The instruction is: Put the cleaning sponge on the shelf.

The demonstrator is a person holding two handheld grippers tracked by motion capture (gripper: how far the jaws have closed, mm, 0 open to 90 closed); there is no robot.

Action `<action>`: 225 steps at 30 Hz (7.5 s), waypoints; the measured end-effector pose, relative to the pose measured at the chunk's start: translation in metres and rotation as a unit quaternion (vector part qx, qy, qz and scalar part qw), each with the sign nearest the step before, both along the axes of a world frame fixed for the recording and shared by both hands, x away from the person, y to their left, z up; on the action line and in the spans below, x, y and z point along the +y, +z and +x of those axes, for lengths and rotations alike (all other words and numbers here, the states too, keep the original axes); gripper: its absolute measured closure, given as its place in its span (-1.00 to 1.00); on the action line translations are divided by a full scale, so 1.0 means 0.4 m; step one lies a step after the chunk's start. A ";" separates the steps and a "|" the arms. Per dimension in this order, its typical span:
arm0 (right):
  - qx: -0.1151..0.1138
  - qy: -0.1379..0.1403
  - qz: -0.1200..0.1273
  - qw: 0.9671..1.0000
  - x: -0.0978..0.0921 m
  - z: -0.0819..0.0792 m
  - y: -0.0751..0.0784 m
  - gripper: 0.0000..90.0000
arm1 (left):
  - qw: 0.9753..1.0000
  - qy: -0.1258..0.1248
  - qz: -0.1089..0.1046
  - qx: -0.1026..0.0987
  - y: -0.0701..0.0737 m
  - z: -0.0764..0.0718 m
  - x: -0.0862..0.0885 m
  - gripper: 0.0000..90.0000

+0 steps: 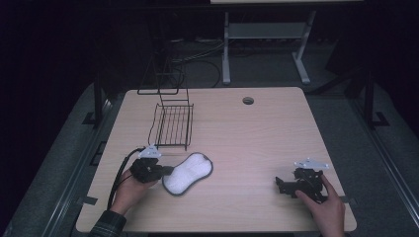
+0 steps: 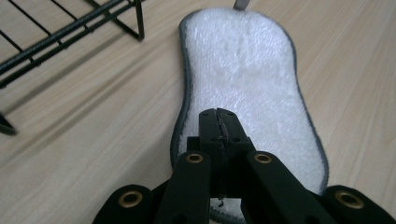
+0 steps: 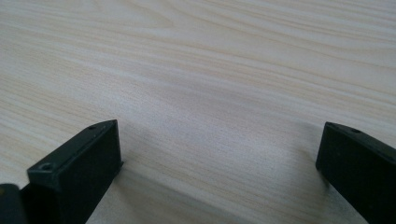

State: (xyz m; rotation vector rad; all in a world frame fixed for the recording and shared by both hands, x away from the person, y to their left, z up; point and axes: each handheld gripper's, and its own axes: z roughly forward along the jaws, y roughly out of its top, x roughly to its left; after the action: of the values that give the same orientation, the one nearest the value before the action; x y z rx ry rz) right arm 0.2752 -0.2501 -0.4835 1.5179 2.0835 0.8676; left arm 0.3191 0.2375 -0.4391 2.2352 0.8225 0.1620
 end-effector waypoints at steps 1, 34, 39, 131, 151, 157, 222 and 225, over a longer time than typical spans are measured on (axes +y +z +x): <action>0.000 0.000 0.000 1.000 0.000 0.000 0.000 -1.00 | 1.000 0.000 0.000 0.000 0.000 0.000 0.000 0.92; 0.000 0.000 0.000 1.000 0.000 0.000 0.000 -1.00 | 1.000 -0.002 -0.014 -0.008 -0.039 0.041 -0.115 -0.71; 0.000 0.000 0.000 1.000 0.000 0.000 0.000 -1.00 | 1.000 -0.003 -0.005 -0.014 -0.049 0.040 -0.121 -0.71; -0.001 -0.001 0.000 1.000 0.000 -0.004 0.000 -1.00 | 0.996 -0.056 -0.074 -0.003 0.057 0.031 -0.083 0.66; -0.001 -0.001 0.000 1.000 0.000 -0.004 0.000 -1.00 | 0.995 -0.056 -0.076 -0.021 0.104 0.018 -0.060 0.78; -0.001 -0.001 0.000 1.000 0.000 -0.004 0.000 -1.00 | 0.995 -0.042 -0.082 -0.025 0.114 0.021 -0.036 0.78; -0.001 -0.001 0.000 1.000 0.000 -0.004 0.000 -1.00 | 0.983 0.097 -0.137 -0.072 0.210 0.219 0.202 0.79; -0.001 -0.002 0.000 1.000 0.000 -0.004 0.000 -1.00 | 0.983 0.101 -0.137 -0.070 0.207 0.236 0.206 0.79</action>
State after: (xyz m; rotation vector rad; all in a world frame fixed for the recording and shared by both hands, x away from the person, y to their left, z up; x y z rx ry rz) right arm 0.2735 -0.2502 -0.4836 1.5202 2.0798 0.8679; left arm 0.4134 0.3199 -0.3561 1.8602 0.9343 0.2822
